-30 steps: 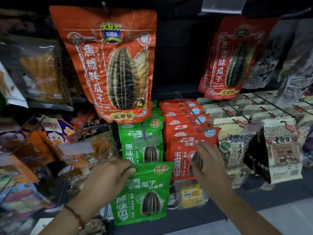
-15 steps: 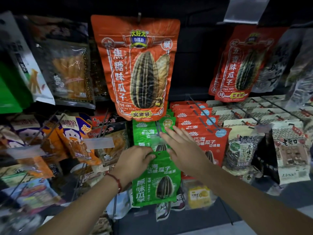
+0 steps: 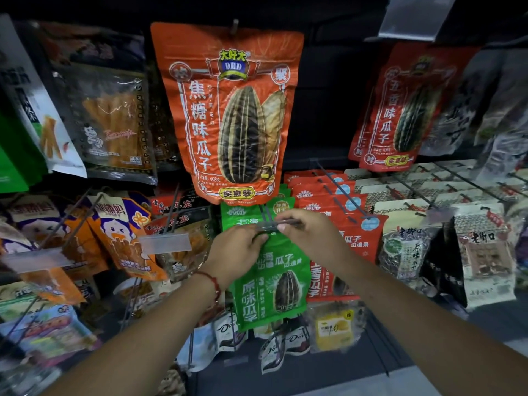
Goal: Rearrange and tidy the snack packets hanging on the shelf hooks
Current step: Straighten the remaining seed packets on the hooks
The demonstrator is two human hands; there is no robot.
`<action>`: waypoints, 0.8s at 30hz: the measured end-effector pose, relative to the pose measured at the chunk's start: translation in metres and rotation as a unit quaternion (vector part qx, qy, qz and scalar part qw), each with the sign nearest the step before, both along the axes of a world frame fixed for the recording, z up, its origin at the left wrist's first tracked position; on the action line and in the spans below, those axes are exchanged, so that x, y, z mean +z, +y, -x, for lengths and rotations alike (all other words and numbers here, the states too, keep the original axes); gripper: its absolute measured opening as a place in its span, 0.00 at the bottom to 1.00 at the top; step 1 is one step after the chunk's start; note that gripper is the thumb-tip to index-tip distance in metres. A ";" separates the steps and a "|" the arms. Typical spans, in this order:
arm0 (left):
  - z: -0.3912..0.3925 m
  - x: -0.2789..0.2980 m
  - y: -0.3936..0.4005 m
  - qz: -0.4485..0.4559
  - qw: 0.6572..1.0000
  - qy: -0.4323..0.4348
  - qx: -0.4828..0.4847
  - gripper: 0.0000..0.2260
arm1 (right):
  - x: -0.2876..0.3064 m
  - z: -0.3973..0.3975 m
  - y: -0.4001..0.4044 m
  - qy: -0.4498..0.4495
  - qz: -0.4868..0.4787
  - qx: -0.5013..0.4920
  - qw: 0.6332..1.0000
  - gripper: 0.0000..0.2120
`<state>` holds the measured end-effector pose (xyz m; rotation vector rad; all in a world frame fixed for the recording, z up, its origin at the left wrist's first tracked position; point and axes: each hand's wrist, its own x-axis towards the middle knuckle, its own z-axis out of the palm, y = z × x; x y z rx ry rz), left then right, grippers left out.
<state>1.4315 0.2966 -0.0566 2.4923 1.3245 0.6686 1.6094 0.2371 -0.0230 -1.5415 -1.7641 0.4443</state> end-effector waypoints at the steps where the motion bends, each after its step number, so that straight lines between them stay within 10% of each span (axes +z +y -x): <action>1: 0.000 0.000 0.001 0.006 1.000 -0.010 0.008 0.11 | 0.000 0.001 0.000 -0.003 0.002 -0.003 1.000 0.08; 18: 0.004 -0.020 0.038 -0.071 0.997 0.038 0.018 0.04 | -0.005 0.005 -0.012 -0.040 -0.007 -0.021 0.999 0.14; 24: 0.019 -0.040 0.019 -0.140 0.983 0.113 0.041 0.30 | -0.010 0.006 -0.015 -0.104 -0.005 -0.032 0.994 0.22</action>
